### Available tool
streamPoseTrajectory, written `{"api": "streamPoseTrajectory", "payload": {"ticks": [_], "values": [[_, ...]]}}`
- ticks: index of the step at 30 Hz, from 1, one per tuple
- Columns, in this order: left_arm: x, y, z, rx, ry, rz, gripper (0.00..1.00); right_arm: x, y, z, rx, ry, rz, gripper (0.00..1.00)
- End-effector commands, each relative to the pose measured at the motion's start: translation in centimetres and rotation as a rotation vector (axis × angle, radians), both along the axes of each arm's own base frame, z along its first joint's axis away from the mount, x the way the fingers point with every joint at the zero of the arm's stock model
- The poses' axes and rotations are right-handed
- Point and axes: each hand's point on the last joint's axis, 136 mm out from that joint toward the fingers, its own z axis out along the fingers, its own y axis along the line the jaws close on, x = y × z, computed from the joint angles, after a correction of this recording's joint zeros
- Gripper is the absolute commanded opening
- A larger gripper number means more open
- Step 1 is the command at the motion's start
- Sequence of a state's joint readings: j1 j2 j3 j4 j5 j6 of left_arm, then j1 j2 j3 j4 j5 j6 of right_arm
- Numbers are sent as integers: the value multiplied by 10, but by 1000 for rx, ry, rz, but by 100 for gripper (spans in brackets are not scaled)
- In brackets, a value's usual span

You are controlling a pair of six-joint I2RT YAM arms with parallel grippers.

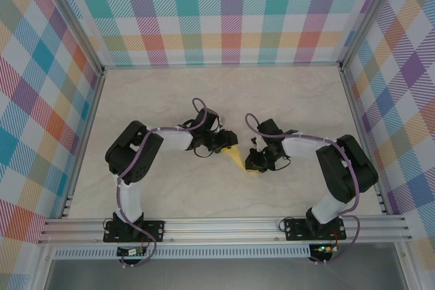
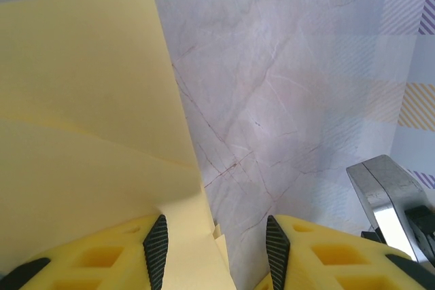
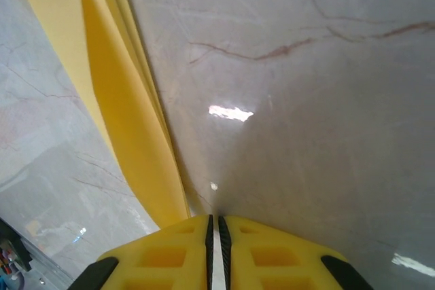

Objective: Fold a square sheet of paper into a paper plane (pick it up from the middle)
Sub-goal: Fold the wing for the fifth time at the center of the table.

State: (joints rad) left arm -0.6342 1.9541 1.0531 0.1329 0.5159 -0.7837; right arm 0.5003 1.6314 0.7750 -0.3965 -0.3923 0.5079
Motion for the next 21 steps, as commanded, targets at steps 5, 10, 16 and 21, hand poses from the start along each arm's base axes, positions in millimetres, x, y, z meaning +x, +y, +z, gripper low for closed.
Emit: {"api": "streamPoseTrajectory", "payload": {"ticks": [5,10,16,21], "values": [[-19,9,-38,86,88,-24,45,-8,-13,28,-27,-37,-39,13],[-20,8,-40,84,91,-27,45,8,28,58,229,-83,-9,10],[-21,9,-43,89,98,-28,45,24,65,59,346,-32,10,8],[-21,9,-43,87,99,-29,45,33,73,42,331,-5,5,6]]}}
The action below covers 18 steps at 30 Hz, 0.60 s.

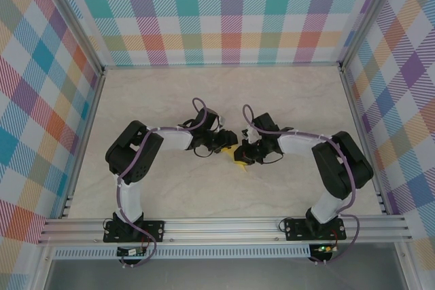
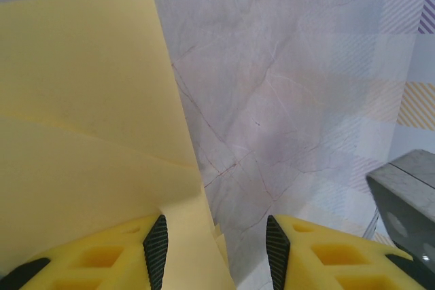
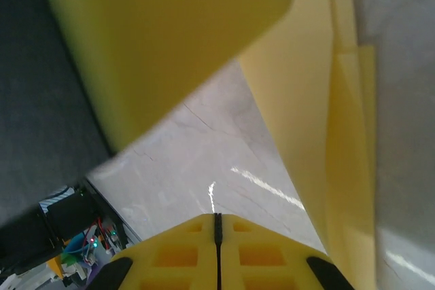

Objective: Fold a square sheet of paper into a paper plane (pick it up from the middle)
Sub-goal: Fold the wing for the fifth time at the center of the table.

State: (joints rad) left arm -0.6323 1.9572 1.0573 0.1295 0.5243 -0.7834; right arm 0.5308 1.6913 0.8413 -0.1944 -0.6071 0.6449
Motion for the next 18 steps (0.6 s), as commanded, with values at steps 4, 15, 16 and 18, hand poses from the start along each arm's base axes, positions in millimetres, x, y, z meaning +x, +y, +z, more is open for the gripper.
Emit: {"api": "streamPoseTrajectory", "payload": {"ticks": [4,15,16,18], "values": [[-21,9,-43,92,91,-26,45,8,3,-16,-23,2,2,6],[-23,12,-48,103,101,-24,44,-24,-29,-61,-150,71,9,6],[-23,12,-48,103,102,-23,44,-25,-29,-60,-145,69,11,7],[-23,13,-49,107,101,-23,44,-27,-30,-59,-144,75,12,7]]}}
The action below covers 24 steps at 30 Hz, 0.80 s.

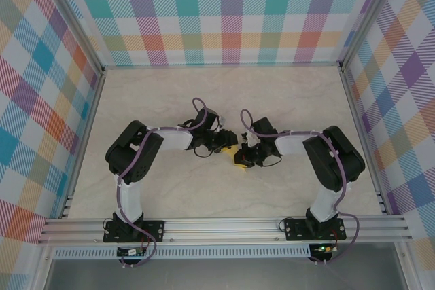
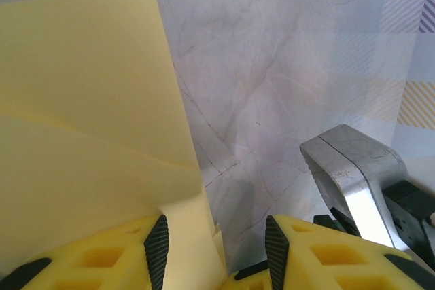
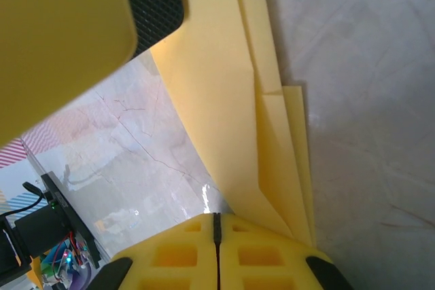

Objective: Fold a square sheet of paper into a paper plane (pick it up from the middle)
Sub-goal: Fold the wing for the fifth time at the center of the table.

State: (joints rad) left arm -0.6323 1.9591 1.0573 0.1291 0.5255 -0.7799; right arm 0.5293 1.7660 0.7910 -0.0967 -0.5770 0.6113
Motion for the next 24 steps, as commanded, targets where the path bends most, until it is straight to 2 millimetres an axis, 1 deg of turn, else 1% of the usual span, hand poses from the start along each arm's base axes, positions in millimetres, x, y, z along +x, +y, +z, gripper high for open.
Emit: {"api": "streamPoseTrajectory", "payload": {"ticks": [1,3,8,13,19,24], "values": [[-24,13,-49,110,102,-19,44,-26,-24,-24,-103,87,0,7],[-23,14,-49,114,104,-13,44,-27,-23,-20,-91,85,1,8],[-23,17,-53,125,109,-5,43,-31,-30,-17,-108,75,2,9],[-24,19,-55,129,113,-3,43,-40,-40,-20,-147,79,2,9],[-24,19,-55,128,114,-1,43,-53,-59,-27,-224,83,-10,9],[-24,19,-56,126,116,-4,43,-59,-68,-25,-258,76,-14,9]]}}
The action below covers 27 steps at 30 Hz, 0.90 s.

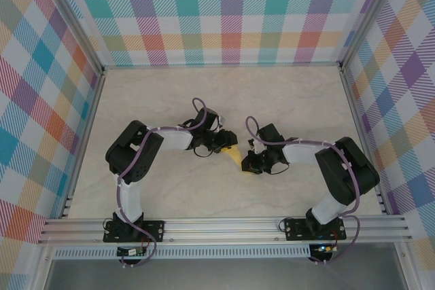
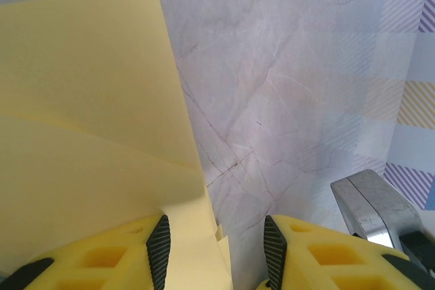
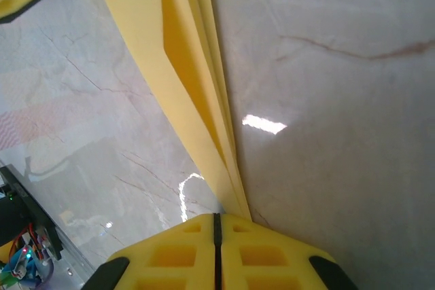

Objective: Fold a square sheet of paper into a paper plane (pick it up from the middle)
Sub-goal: Fold the wing for the fifth time at the center of the table.

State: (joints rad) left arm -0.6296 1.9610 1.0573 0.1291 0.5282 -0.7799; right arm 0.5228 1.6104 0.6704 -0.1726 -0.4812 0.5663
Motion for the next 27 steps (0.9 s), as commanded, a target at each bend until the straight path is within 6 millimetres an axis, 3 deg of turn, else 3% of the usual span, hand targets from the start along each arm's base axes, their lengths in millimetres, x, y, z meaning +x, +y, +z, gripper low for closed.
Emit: {"api": "streamPoseTrajectory", "payload": {"ticks": [1,5,9,13,21,27], "values": [[-24,18,-54,124,112,-5,43,-32,-35,-22,-162,108,-14,9],[-24,18,-53,120,112,-9,43,-23,-27,3,-102,51,-13,10],[-24,16,-52,113,111,-13,43,-3,0,41,48,-27,3,10],[-24,16,-52,113,113,-13,44,15,26,58,167,-38,17,10],[-23,13,-50,103,112,-22,44,53,41,45,151,-36,-62,11],[-21,9,-46,90,108,-31,45,56,35,14,79,13,-88,11]]}}
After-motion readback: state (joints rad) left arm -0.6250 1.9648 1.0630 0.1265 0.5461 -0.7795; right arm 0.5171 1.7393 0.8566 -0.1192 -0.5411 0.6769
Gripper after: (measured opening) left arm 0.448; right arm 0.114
